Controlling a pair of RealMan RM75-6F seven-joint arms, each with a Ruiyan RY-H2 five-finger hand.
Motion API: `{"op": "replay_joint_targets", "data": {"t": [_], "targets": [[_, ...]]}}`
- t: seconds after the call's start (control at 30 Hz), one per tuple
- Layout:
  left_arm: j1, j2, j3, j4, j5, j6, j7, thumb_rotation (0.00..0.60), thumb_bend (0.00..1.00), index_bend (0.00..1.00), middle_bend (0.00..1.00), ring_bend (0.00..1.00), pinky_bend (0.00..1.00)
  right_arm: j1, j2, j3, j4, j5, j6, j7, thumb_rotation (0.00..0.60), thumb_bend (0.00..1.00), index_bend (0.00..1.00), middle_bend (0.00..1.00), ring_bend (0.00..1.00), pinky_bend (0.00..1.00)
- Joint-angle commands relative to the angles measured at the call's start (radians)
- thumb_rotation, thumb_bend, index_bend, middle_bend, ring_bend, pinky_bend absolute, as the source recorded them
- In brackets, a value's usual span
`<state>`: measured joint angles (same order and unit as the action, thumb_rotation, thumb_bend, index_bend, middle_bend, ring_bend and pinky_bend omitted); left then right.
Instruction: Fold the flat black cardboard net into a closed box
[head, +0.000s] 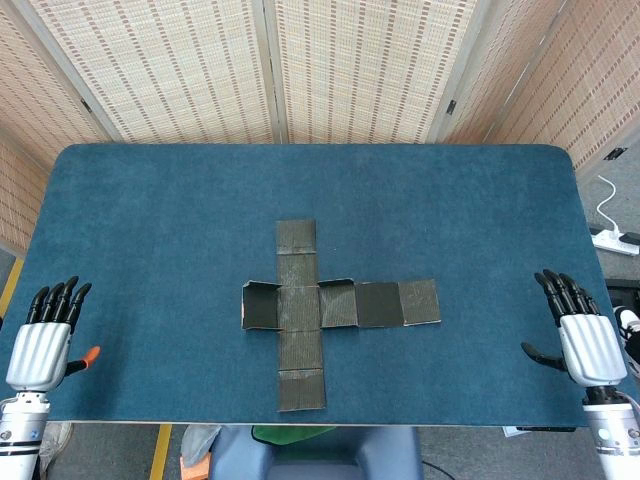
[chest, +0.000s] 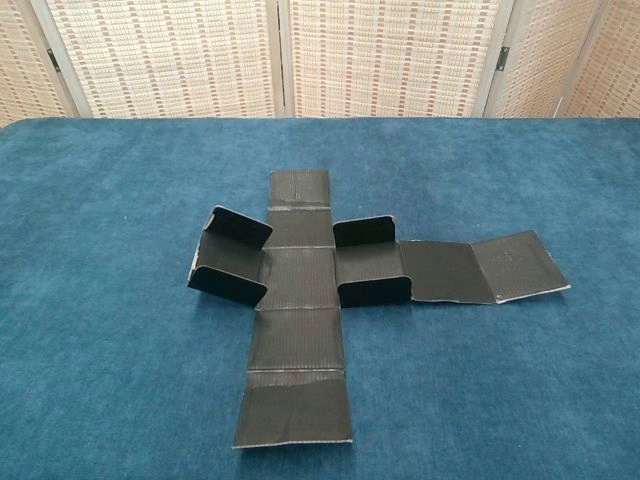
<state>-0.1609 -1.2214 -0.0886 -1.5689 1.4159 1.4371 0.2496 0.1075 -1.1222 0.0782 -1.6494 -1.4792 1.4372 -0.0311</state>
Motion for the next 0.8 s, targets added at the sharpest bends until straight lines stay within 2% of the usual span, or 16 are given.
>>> {"op": "replay_joint_targets", "data": {"t": [0.03,0.17,0.3,0.4,0.6,0.67,0.8], "targets": [[0.000,0.000,0.002,0.001,-0.002,-0.003,0.004,0.600,0.20,0.00,0.00,0.00,0.04,0.002,0.000,-0.002,-0.006,-0.001,-0.003,-0.004,0.600,0.09,0.00,0.06,0.06,0.17],[0.006,0.000,0.006,0.008,0.005,0.009,-0.012,0.600,0.20,0.00,0.00,0.00,0.04,-0.001,-0.003,-0.008,-0.014,-0.005,-0.002,-0.008,0.600,0.09,0.00,0.06,0.09,0.20],[0.016,0.002,0.009,0.018,0.017,0.029,-0.037,0.600,0.20,0.00,0.00,0.00,0.04,-0.007,-0.004,-0.011,-0.031,-0.018,0.015,-0.015,0.600,0.09,0.00,0.08,0.14,0.31],[0.019,0.002,0.011,0.027,0.026,0.037,-0.055,0.600,0.20,0.00,0.00,0.00,0.04,0.001,0.001,-0.009,-0.058,-0.030,0.013,-0.020,0.600,0.09,0.00,0.11,0.24,0.45],[0.020,0.005,0.020,0.040,0.052,0.044,-0.091,0.600,0.20,0.00,0.00,0.00,0.04,0.070,0.047,0.008,-0.195,-0.011,-0.091,-0.115,0.600,0.09,0.00,0.15,0.58,0.81],[0.023,0.004,0.021,0.047,0.057,0.050,-0.104,0.600,0.20,0.00,0.00,0.00,0.04,0.107,0.043,0.018,-0.240,0.013,-0.147,-0.179,0.600,0.09,0.00,0.15,0.67,0.88],[0.028,0.001,0.027,0.064,0.060,0.051,-0.119,0.600,0.20,0.00,0.00,0.00,0.04,0.194,-0.021,0.053,-0.282,0.138,-0.269,-0.288,0.600,0.09,0.00,0.16,0.75,0.96]]}}
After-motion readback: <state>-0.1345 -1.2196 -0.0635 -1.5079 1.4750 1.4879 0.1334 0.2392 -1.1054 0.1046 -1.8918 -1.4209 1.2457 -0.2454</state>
